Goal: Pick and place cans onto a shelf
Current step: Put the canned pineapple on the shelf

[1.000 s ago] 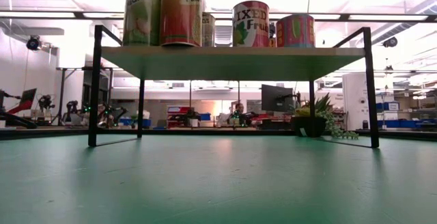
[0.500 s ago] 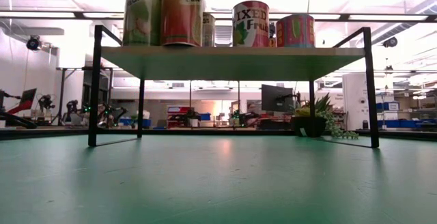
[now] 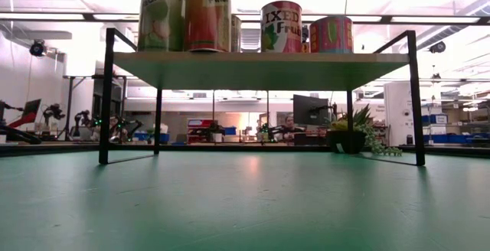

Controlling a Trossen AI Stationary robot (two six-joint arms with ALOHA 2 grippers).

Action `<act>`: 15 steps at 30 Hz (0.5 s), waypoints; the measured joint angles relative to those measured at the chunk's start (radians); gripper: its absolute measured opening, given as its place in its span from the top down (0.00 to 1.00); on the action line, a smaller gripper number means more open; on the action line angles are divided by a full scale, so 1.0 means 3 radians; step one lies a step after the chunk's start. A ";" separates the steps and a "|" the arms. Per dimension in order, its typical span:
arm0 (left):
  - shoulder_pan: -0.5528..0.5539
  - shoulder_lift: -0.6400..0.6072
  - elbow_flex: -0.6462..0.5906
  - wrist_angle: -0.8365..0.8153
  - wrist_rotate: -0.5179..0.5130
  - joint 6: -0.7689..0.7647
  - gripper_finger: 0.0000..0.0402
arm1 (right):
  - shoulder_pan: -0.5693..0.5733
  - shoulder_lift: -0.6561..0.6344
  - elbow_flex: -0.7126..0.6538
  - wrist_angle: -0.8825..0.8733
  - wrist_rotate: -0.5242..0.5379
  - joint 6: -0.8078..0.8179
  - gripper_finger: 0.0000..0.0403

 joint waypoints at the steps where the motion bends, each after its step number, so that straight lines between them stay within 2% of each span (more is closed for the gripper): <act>1: 0.0000 0.0000 0.0000 -0.0001 0.0000 0.0000 1.00 | 0.0008 0.0000 0.0000 -0.0013 0.0002 0.0031 0.98; 15: 0.0085 0.0000 0.0000 0.0030 -0.0008 0.0001 1.00 | 0.0143 0.0009 -0.0001 0.0022 -0.0081 0.0265 0.98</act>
